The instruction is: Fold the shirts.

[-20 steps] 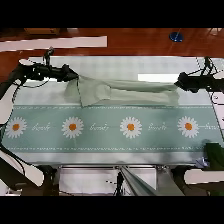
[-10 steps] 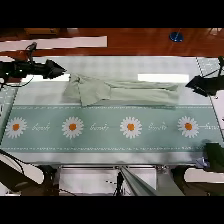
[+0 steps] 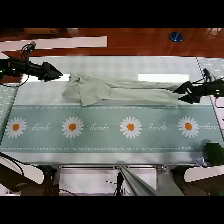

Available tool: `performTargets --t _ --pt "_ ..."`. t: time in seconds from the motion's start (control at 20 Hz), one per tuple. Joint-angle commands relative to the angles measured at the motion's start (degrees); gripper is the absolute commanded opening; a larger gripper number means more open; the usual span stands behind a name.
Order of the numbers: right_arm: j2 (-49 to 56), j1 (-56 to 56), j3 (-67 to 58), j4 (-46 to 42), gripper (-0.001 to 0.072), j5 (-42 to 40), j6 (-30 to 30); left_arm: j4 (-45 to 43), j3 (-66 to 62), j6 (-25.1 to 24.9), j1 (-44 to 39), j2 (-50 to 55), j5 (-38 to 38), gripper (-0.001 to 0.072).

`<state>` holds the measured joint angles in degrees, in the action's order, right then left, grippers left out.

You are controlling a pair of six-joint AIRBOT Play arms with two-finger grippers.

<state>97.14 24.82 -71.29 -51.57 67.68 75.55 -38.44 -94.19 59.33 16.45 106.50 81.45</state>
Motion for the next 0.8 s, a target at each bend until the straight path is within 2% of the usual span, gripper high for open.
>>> performTargets --t 0.0,0.05,0.15,0.2,0.25,0.35,0.4,0.45,0.5,0.55,0.75 --pt "4.4 -5.9 -0.1 2.5 0.0588 -3.1 0.9 -0.6 0.0 0.0 -1.7 -0.1 0.5 0.038" --pt "4.8 -7.5 -0.1 2.7 0.0522 -4.0 0.8 -0.6 0.0 0.0 -2.2 -0.1 0.5 0.038" --pt "4.2 -9.0 -0.5 2.7 0.0024 -4.5 0.3 -0.6 0.0 0.0 -2.9 -0.2 0.6 0.038" --pt "3.2 -8.9 -1.1 2.6 0.0023 -3.4 0.1 -0.6 0.0 0.0 -3.1 -0.4 0.7 0.0376" --pt "1.7 -8.6 -1.8 2.2 0.0022 -2.3 -0.6 -0.6 0.0 0.0 -3.3 -0.8 0.7 0.0314" --pt "-3.0 -7.6 -2.7 1.4 0.0022 -0.9 -0.7 -0.6 -0.1 2.3 -4.1 -1.8 0.7 0.0259" --pt "-5.8 -7.0 -2.8 1.3 0.0022 -0.5 -0.6 -0.6 -0.1 3.4 -4.9 -2.3 0.8 0.0183" --pt "-8.3 -6.5 -2.8 1.3 0.0022 0.0 -0.6 -0.6 -0.1 4.3 -5.8 -2.8 0.9 0.0153" --pt "-11.0 -5.9 -2.8 1.0 0.0021 0.9 -0.4 -0.3 0.0 4.9 -6.9 -3.3 1.2 0.0059" --pt "-13.2 -5.6 -2.8 0.6 0.0021 2.1 0.0 0.7 -0.1 5.1 -8.4 -3.8 1.3 0.0031" --pt "-21.4 -5.6 -2.8 -3.6 0.0021 7.0 0.9 8.7 -0.1 5.4 -15.9 -5.6 1.0 0.0031"
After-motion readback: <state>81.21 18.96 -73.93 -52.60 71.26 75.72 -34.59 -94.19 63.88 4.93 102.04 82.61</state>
